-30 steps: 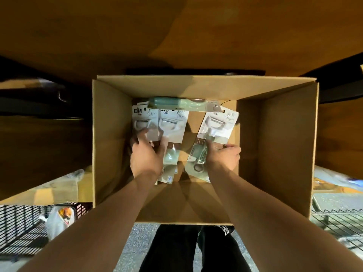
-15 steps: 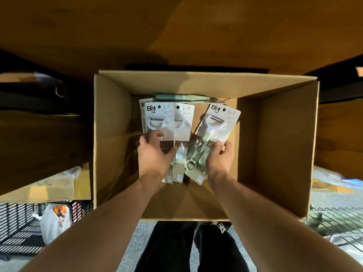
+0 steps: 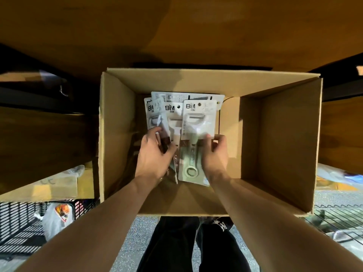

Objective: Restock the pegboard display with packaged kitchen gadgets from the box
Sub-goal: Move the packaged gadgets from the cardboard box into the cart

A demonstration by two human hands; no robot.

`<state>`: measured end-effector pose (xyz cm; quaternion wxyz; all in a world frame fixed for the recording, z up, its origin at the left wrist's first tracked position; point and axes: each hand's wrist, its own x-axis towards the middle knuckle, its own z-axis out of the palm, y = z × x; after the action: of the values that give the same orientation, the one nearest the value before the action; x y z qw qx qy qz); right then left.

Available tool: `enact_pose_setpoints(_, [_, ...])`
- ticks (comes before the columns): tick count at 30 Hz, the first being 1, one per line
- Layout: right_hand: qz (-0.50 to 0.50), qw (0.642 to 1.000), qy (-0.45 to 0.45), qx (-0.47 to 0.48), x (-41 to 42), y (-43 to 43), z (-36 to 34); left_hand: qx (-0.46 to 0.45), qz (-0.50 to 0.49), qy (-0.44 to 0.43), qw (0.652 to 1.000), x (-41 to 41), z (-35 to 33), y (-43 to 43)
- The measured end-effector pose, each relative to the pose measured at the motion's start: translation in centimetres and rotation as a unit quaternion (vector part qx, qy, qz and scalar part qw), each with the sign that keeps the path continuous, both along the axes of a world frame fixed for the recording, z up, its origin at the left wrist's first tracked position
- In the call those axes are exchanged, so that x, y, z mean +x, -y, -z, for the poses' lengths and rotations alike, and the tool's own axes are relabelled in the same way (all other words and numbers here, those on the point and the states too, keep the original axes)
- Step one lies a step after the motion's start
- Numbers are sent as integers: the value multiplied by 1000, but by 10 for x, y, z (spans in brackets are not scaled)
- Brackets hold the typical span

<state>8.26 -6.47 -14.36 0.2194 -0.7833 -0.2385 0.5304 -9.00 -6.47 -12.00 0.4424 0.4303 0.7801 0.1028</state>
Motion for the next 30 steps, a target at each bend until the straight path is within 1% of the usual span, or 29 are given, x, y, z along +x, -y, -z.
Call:
enact_pose_setpoints(2, [-56, 998, -1, 28, -11, 5, 0, -5, 4, 6, 1000, 1, 0, -1])
enact_pose_setpoints(5, [-64, 997, 23, 41, -27, 7, 6, -2, -15, 16, 1000, 1, 1, 0])
enact_pose_setpoints(7, [-41, 998, 46, 22, -35, 4, 11, -3, -32, 24, 999, -1, 1, 1])
enact_pose_setpoints(10, [-57, 996, 66, -30, -42, 2, 23, -8, -42, 37, 998, -5, 3, 4])
enact_pose_setpoints(12, [-57, 996, 48, -47, -40, 1, 26, -12, -41, 41, 998, -3, 3, 3])
enact_pose_setpoints(15, [-67, 997, 18, -30, -41, 2, 27, -10, -43, 37, 998, 0, 4, 0])
enact_pose_setpoints(17, [-65, 997, 16, -24, -43, 2, 26, -7, -48, 36, 998, 2, 5, 0])
enact_pose_setpoints(19, [-84, 996, 26, -14, -44, -1, 24, -2, -58, 39, 998, 3, 7, 1])
enact_pose_setpoints(21, [-103, 995, 15, -3, -44, -2, 21, 0, -68, 33, 997, 3, 6, 1])
enact_pose_setpoints(23, [-91, 996, 12, 19, -44, -3, 13, 6, -66, 21, 998, 4, 1, 3])
enact_pose_setpoints(26, [-61, 995, 40, 66, -41, -4, 0, 44, -39, -13, 998, 7, -8, 10])
enact_pose_setpoints(30, [-4, 996, 32, 80, -19, -7, -36, 83, 12, -29, 996, 24, -34, 19])
